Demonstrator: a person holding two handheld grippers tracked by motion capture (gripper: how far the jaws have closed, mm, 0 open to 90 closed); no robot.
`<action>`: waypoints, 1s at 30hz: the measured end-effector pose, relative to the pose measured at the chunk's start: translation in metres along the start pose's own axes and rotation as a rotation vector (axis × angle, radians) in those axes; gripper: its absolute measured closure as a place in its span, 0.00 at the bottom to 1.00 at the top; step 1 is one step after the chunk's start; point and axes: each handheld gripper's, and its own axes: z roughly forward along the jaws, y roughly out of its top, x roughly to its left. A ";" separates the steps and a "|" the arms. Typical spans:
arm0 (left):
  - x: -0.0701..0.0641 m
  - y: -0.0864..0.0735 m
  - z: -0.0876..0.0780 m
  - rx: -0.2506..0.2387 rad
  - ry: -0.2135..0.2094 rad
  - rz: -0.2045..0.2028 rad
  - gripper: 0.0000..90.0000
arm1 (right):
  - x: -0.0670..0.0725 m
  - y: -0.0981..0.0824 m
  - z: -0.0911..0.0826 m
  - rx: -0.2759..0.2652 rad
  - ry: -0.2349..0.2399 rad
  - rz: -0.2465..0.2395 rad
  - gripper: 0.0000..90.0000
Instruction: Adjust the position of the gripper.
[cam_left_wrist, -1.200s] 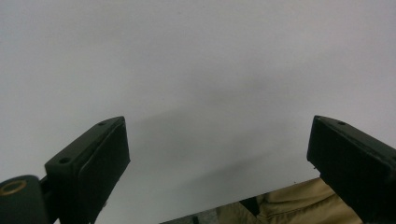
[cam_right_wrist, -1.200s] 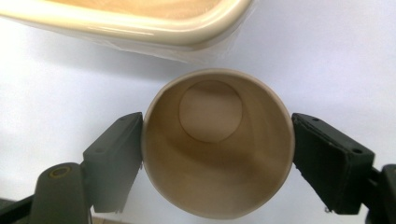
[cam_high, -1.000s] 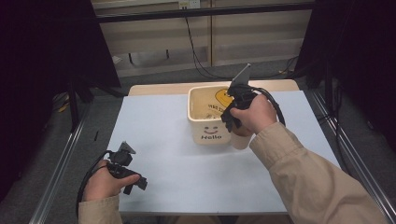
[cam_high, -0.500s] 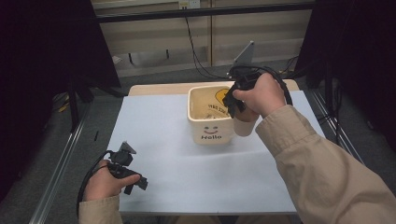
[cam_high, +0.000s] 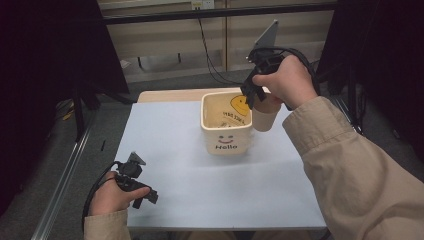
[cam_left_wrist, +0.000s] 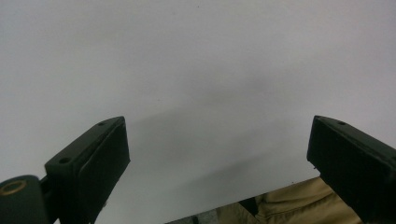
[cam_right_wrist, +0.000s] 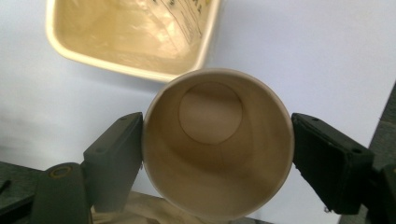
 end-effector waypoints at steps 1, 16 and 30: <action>0.000 0.000 0.000 -0.004 0.004 -0.002 0.06 | 0.000 0.001 -0.001 0.002 -0.002 0.004 0.22; 0.000 0.000 0.001 -0.006 -0.005 0.006 0.06 | -0.009 0.016 -0.008 -0.004 -0.014 0.018 0.22; 0.003 0.000 0.001 -0.009 0.008 0.015 0.06 | -0.008 0.033 -0.031 -0.018 -0.011 0.015 0.22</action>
